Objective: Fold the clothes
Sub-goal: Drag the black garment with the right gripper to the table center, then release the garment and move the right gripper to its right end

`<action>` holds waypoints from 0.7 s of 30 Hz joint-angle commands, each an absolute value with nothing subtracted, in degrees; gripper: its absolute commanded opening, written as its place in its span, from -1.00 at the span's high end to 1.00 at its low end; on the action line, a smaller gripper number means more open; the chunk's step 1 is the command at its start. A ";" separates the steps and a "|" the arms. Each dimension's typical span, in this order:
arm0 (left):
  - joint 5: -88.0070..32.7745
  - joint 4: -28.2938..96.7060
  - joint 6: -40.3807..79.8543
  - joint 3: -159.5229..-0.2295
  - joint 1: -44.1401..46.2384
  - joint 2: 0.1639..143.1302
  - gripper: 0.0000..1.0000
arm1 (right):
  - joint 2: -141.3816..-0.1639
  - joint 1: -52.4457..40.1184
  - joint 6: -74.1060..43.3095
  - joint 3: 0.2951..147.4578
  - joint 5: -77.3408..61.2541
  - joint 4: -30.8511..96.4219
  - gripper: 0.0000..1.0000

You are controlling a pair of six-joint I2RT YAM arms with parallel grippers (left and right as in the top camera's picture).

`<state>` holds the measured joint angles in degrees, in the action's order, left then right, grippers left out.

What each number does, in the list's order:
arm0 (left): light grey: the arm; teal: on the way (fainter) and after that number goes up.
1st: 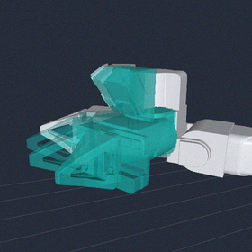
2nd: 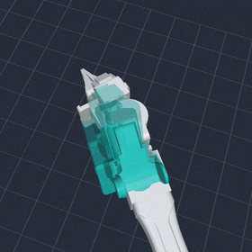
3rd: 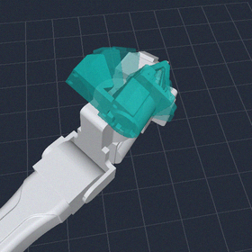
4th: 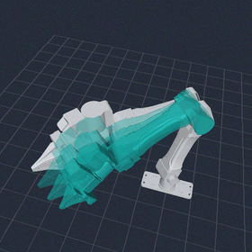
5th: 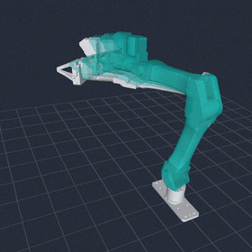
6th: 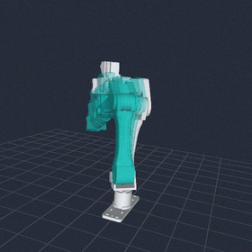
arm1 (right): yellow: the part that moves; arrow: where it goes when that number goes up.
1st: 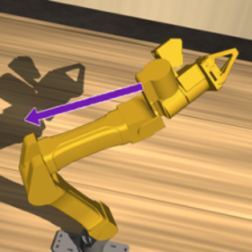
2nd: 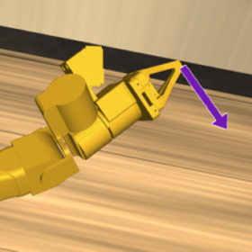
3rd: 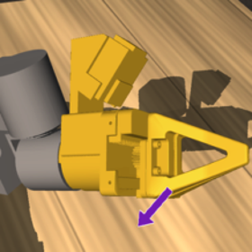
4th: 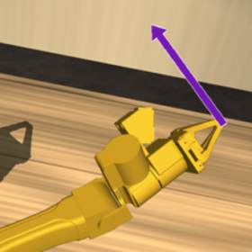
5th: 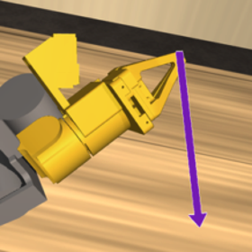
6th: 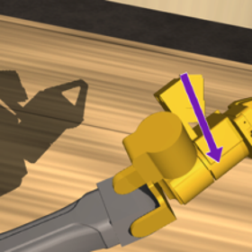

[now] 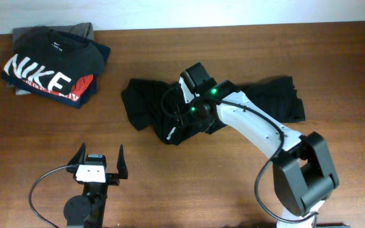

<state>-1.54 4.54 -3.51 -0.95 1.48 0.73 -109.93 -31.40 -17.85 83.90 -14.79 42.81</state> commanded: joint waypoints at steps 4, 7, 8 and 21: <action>-2.35 4.54 -4.40 -0.51 1.21 0.40 -0.98 | -114.21 -32.73 -19.38 84.55 -17.17 42.61 -0.11; -2.33 4.51 -4.43 -0.51 1.21 0.40 -0.98 | -115.24 -32.71 -19.38 84.55 -15.11 42.59 -0.11; -2.33 4.51 -4.43 -0.51 1.21 0.40 -0.98 | -115.48 -32.71 -19.38 84.53 -14.33 42.44 -0.11; -2.35 4.51 -4.43 -0.51 1.21 0.40 -0.98 | -119.17 -32.73 -19.38 84.53 -14.37 39.00 -0.11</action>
<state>-1.54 4.54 -3.51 -0.95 1.48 0.73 -117.51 -32.36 -19.29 83.90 -15.00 39.97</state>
